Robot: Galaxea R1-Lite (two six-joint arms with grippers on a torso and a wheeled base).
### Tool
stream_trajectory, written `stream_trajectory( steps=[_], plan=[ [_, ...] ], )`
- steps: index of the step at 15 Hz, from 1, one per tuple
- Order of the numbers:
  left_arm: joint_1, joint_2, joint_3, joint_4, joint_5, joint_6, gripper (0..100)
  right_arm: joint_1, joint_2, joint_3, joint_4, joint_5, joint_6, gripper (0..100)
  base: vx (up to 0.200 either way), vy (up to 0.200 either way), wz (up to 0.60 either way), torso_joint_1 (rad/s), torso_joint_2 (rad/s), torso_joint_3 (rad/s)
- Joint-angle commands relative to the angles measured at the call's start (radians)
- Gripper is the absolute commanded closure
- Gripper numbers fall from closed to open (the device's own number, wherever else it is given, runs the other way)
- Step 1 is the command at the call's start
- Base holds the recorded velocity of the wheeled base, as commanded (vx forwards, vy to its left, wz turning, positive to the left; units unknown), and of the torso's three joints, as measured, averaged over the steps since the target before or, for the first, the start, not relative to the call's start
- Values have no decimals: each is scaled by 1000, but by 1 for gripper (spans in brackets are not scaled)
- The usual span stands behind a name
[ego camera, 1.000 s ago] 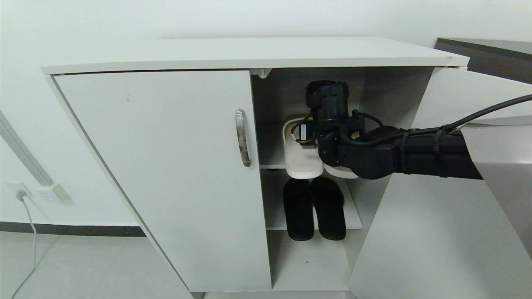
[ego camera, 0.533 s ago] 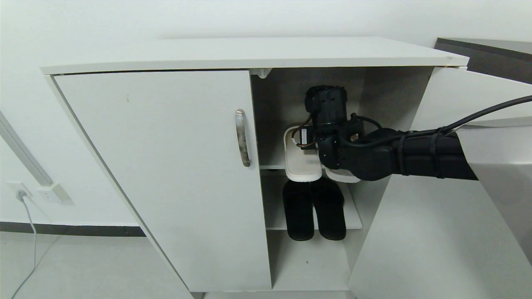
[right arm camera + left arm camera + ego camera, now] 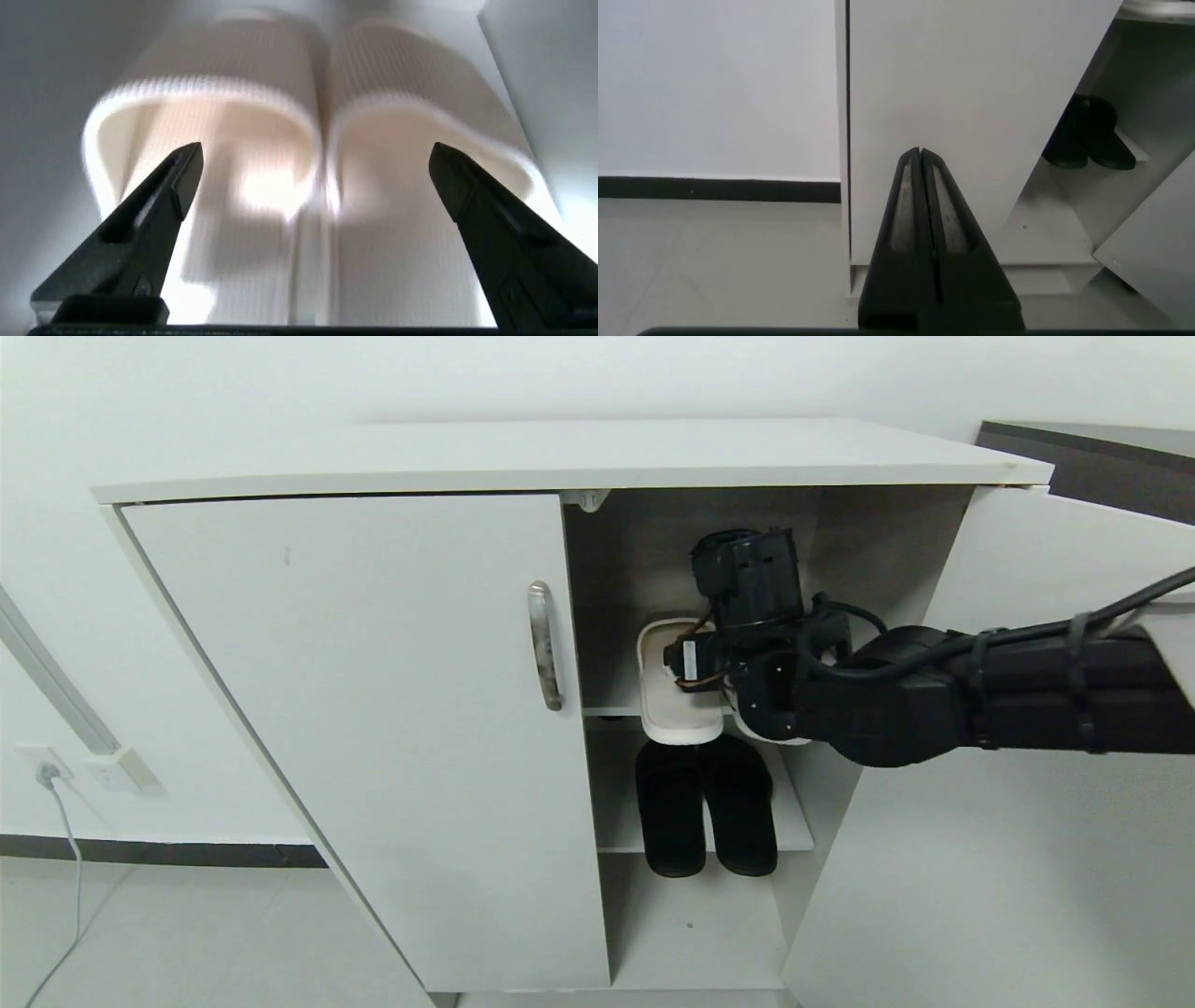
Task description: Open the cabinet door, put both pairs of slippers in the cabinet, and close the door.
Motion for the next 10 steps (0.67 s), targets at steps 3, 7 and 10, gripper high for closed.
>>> stream_trajectory(
  steps=[3, 7, 10],
  plan=[
    [1, 0, 0, 0, 3, -1, 100, 103, -268, 289, -6, 7, 58, 0, 0, 0, 0, 0, 0, 0],
    [0, 0, 0, 0, 3, -1, 100, 191, -346, 493, -94, 23, 92, 100, 0, 0, 0, 0, 0, 0],
    [0, 0, 0, -1, 3, -1, 100, 195, -341, 607, -216, 79, 81, 100, 0, 0, 0, 0, 0, 0]
  ],
)
